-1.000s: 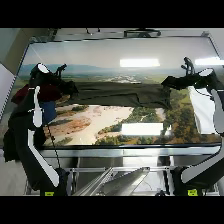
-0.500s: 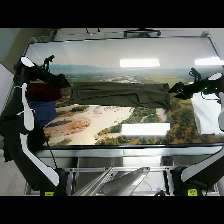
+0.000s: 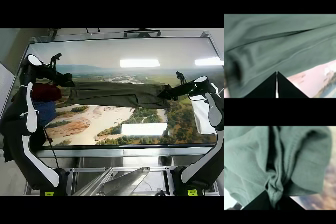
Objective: Fold the shirts.
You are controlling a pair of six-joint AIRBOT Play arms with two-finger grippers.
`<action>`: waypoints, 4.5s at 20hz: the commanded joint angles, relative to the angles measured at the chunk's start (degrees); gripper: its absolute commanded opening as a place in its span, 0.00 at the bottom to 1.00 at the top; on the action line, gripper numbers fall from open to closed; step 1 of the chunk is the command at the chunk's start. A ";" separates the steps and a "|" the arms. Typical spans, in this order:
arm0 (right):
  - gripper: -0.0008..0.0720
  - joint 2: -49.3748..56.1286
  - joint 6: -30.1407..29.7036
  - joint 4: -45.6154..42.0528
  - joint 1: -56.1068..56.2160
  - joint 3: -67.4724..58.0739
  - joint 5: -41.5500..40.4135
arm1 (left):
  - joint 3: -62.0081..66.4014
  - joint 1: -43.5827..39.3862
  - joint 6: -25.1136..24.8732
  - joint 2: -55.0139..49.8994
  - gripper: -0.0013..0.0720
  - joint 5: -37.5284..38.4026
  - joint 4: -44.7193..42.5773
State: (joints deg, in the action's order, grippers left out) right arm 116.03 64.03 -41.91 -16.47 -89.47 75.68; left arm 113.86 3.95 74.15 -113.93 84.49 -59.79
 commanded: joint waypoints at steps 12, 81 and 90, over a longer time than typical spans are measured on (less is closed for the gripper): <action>0.03 -18.03 6.32 16.50 0.90 -20.52 16.33 | 6.43 -36.06 5.44 -16.50 0.04 -33.99 11.93; 0.03 -11.87 36.83 3.85 -1.40 -29.27 -2.27 | -21.40 1.70 -16.65 28.52 0.05 13.99 70.49; 0.03 -37.66 46.31 -32.96 -26.93 2.73 5.09 | -21.40 -1.51 -16.68 28.52 0.05 13.90 70.31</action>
State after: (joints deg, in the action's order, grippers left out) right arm 87.68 104.92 -57.04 -37.89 -100.99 80.20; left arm 92.47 3.49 57.49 -85.41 98.39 10.66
